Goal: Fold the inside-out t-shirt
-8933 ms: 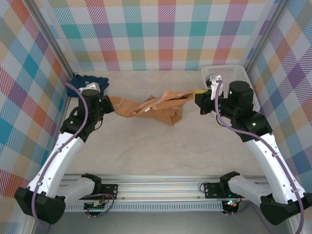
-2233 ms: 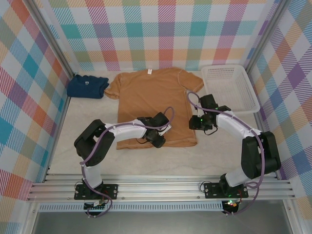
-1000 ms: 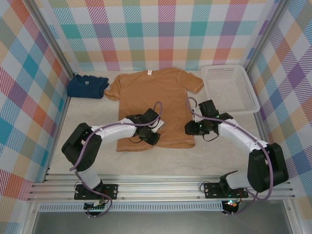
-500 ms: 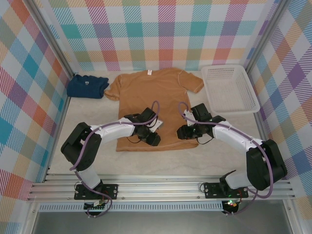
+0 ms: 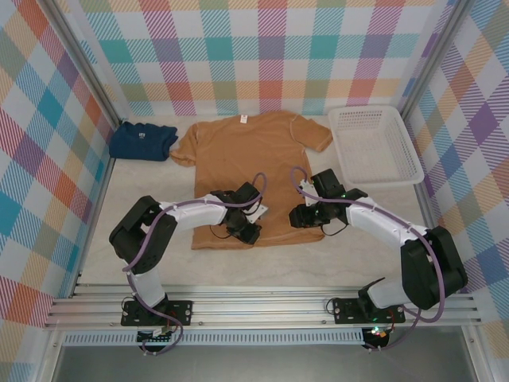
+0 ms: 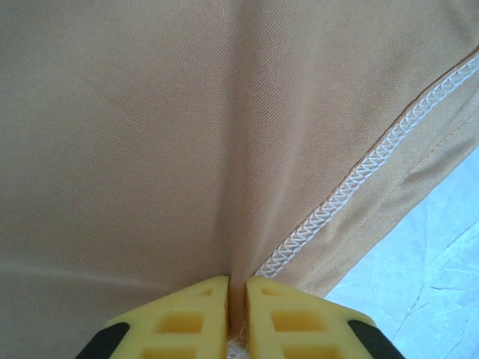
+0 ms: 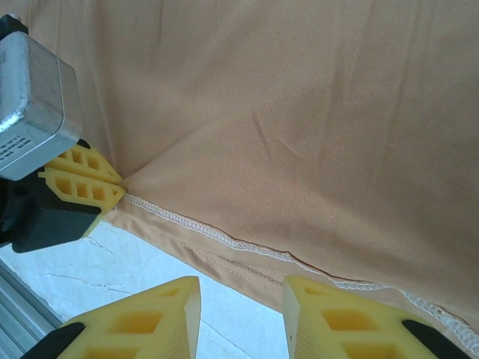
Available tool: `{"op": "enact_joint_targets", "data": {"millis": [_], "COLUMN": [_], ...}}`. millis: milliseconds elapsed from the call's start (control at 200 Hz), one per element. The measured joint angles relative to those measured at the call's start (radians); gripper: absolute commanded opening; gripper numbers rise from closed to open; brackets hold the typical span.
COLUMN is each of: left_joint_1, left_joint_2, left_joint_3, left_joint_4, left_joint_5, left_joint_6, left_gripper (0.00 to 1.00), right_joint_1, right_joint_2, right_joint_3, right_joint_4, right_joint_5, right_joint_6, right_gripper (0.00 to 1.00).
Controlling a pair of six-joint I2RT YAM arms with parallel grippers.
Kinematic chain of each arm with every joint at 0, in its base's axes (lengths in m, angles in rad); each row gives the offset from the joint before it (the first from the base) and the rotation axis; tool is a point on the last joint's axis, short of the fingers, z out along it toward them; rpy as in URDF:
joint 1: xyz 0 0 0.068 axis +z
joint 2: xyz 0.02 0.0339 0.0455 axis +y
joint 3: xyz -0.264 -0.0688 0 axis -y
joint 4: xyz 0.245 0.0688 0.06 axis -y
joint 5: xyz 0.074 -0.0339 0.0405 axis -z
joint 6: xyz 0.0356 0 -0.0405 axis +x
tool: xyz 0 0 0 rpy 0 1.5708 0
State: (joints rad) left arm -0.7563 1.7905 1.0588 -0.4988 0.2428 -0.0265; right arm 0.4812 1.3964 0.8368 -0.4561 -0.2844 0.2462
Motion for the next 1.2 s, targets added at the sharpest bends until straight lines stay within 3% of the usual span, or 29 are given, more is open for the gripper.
{"op": "enact_joint_targets", "data": {"millis": [285,665,935,1200], "left_joint_1": [0.0,0.064,0.13,0.184], "left_joint_2": [-0.019,-0.099,-0.099,-0.085], "left_joint_3": [-0.002,-0.034,-0.072,-0.101], "left_joint_4": [0.003,0.038,0.098,0.148], "left_joint_5": [0.013,0.155,0.288,0.419], "left_joint_6": [-0.007,-0.065,-0.141,-0.201], "left_gripper": [0.09,0.09,0.04,0.01], "right_joint_1": [0.0,0.048,0.181,0.254], "right_joint_2": [-0.002,-0.025,0.007,0.05], "right_joint_3": [0.0,-0.046,-0.113,-0.206], "right_joint_4": [-0.007,0.039,0.22,0.443], "right_joint_5": [0.007,-0.055,-0.094,-0.023], "right_joint_6": [0.0,0.001,0.0,-0.078], "right_gripper": [0.34,0.34,0.41,0.47]}}
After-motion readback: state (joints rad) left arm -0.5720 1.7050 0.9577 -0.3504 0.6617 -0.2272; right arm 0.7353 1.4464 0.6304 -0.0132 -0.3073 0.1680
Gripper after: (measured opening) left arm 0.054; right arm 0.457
